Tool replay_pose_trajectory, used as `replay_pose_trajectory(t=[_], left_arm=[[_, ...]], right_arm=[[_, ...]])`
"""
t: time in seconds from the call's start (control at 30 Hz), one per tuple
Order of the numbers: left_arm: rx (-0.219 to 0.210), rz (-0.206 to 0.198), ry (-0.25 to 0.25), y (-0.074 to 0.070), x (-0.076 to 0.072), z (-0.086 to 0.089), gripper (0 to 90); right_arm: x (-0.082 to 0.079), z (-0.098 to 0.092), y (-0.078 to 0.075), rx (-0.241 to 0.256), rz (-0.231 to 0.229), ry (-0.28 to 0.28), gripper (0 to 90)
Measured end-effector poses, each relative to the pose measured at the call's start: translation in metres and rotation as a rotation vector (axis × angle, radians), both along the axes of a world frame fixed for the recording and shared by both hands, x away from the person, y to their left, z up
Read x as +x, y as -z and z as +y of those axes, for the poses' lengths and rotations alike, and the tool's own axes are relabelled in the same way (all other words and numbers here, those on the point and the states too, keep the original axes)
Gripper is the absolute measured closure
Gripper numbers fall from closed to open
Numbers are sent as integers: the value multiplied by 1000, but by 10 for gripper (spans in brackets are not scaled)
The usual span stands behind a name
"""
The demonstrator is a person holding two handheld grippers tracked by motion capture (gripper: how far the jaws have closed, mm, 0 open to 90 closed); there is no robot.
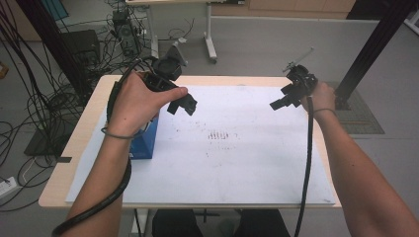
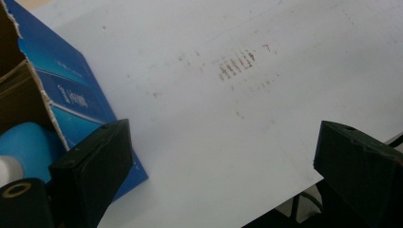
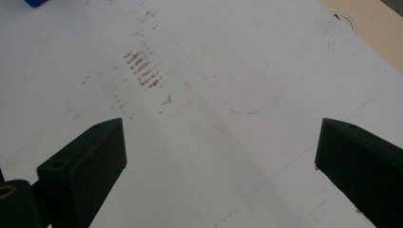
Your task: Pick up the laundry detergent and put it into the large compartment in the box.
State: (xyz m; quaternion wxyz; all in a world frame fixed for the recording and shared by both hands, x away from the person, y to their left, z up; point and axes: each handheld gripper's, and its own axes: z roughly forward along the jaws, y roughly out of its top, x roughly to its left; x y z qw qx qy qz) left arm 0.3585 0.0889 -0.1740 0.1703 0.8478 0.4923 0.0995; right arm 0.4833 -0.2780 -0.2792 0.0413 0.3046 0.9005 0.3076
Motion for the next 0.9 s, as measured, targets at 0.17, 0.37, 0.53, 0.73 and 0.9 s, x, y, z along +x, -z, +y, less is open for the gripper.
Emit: replay_pose_trajectory(t=[0.17,0.37,0.53,0.73,0.9], left_arm=[[-4,19,24,11,0,-6,65],[-22,36,42,24,2,-12,67],[-15,57,57,39,3,-20,67],[10,88,75,63,5,-34,68],[18,104,79,79,5,-40,68]], right_arm=[[2,2,1,-1,7,0,29],[2,1,2,1,6,-1,29],[2,0,2,-2,8,3,29],[2,-1,2,-2,7,2,29],[1,-4,3,0,6,5,29]])
